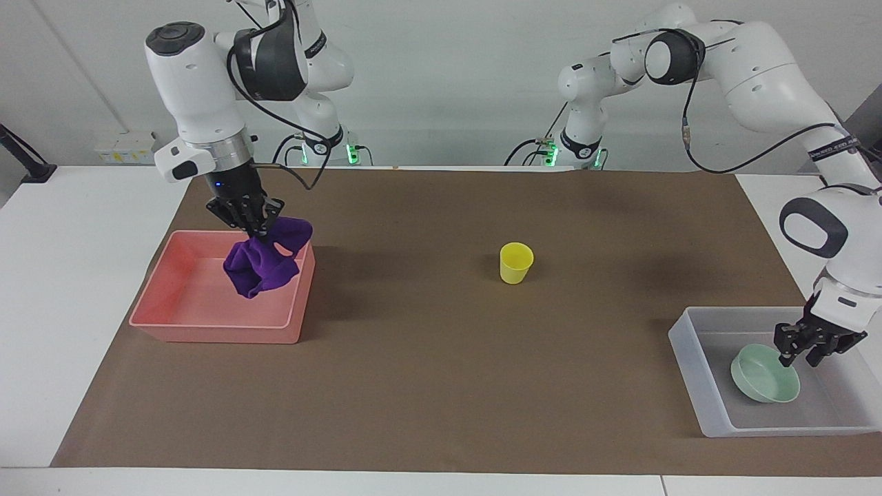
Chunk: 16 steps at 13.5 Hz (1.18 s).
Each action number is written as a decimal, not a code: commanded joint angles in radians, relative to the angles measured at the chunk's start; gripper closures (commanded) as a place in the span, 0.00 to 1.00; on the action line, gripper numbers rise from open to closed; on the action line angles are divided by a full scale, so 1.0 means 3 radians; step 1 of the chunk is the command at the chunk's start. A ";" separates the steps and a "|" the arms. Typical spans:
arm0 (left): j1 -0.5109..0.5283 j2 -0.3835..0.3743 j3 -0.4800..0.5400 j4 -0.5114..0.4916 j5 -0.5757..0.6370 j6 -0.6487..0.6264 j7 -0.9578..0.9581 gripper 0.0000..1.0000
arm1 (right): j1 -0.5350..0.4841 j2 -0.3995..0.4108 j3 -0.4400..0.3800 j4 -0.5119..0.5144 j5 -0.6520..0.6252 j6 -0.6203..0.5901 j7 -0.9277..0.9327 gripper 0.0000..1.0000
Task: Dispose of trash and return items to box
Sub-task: 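Carry the bowl into the clear box while the right gripper carries the cloth, then reach the left gripper to the yellow cup while the right gripper releases the cloth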
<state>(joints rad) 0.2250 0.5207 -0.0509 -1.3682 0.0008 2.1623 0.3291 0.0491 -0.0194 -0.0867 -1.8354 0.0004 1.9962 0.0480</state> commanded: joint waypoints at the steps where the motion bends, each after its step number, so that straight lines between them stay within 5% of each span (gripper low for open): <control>1: -0.0237 -0.0431 0.0031 -0.0357 0.0069 -0.0268 -0.0003 0.24 | -0.0301 -0.0027 0.0044 -0.0104 0.0004 0.0039 -0.0440 1.00; 5: -0.0667 -0.0728 0.0026 -0.0883 0.0064 -0.0326 -0.0257 0.19 | -0.0378 0.0044 0.0049 -0.0401 0.0014 0.0391 -0.0457 1.00; 9: -0.1316 -0.1070 0.0026 -0.1926 0.0064 0.0477 -0.1197 0.19 | -0.0368 0.0218 0.0049 -0.0712 0.0055 0.0877 -0.0441 1.00; 13: -0.1869 -0.1189 0.0021 -0.2179 0.0064 0.0488 -0.1771 0.19 | -0.0394 0.0305 0.0049 -0.1045 0.0060 0.1154 -0.0441 0.99; 16: -0.1977 -0.1265 0.0016 -0.2168 0.0059 0.0331 -0.1828 0.19 | -0.0429 0.0402 0.0049 -0.1071 0.0060 0.1266 -0.0426 0.71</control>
<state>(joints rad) -0.3502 0.1905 -0.0638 -1.9815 0.0012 2.2841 -0.2029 -0.0592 0.0971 -0.0800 -2.1395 0.0015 2.3451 -0.0751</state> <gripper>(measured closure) 0.185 0.855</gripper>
